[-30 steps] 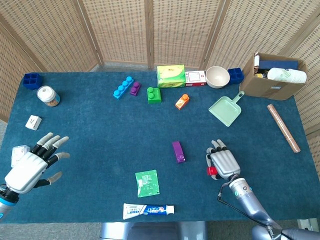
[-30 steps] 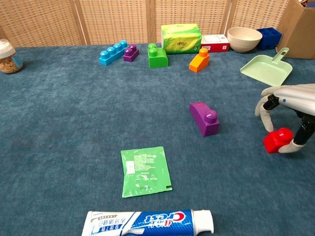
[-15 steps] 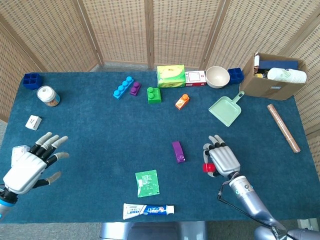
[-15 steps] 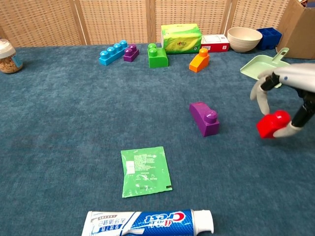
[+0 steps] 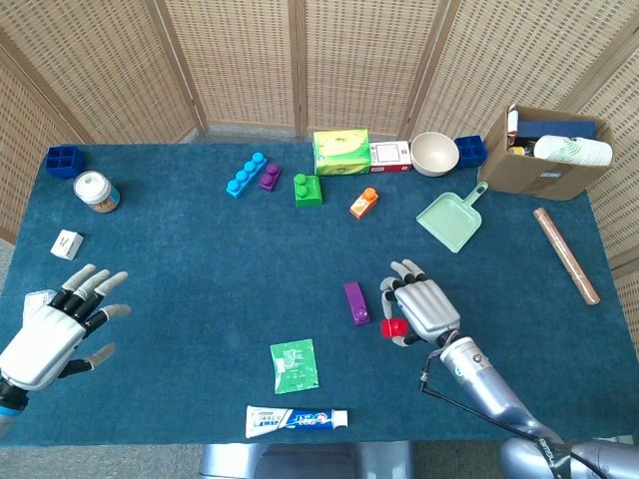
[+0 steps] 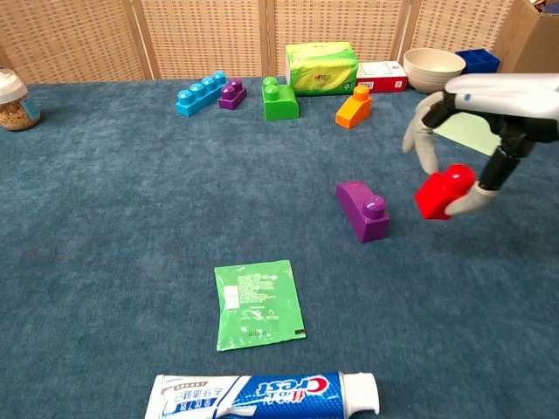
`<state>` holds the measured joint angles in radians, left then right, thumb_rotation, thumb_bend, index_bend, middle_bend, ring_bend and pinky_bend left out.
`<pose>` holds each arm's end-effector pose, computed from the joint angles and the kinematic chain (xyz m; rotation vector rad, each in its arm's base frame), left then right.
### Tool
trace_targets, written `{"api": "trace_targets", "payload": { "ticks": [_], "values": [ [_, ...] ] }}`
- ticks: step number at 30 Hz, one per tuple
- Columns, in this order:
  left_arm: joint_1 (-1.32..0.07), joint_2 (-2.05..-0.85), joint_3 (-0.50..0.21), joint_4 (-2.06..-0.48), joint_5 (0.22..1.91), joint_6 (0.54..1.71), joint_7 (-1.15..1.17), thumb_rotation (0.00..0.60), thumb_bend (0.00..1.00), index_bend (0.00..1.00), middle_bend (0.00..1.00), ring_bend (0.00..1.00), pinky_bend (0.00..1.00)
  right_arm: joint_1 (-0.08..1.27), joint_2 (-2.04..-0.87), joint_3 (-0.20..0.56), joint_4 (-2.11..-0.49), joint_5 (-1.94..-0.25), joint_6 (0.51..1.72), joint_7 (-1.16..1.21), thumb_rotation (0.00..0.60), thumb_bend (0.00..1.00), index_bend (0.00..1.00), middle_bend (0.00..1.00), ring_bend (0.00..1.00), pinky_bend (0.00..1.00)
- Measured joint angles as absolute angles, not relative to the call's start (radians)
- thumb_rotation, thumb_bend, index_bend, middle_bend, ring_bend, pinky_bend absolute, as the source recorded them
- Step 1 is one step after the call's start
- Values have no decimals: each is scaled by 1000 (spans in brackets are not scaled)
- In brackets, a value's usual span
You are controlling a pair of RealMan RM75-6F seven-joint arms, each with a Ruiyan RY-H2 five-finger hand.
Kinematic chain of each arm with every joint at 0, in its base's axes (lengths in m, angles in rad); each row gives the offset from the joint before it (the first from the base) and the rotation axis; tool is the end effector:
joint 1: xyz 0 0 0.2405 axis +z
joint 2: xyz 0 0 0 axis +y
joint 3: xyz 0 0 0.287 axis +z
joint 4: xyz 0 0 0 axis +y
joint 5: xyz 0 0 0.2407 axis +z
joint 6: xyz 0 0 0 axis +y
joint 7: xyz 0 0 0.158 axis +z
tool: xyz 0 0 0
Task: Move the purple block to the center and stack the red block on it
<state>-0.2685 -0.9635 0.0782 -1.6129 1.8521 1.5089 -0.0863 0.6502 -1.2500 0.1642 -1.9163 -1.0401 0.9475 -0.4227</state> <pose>-0.2921 0.2169 0.1602 -1.8640 -0.6627 -1.0583 -0.1570 -0.3254 0.0180 1.9148 -1.0786 0.8871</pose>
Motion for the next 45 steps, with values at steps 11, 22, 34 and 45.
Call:
{"api": "trace_targets", "payload": {
  "ticks": [11,22,34,45],
  "values": [
    [-254,-968,82,-1589,1843,1518,-105,600,330,316,23,0,0,761,-1296,191,-1907,-905,916,-501,600,133,611,295,75,52],
    [-242,-981,82,-1548,1833,1530,-138,600,329,312,23,0,0,857,-1331,197,-1864,-773,923,-580,600,132,610,295,75,52],
    [-235,-987,83,-1531,1831,1536,-153,600,330,310,23,0,0,918,-1351,158,-1824,-713,928,-621,600,130,608,295,75,52],
    [-231,-992,84,-1520,1830,1539,-164,600,330,310,22,0,0,951,-1364,137,-1811,-687,930,-629,600,126,609,293,75,52]
  ]
}}
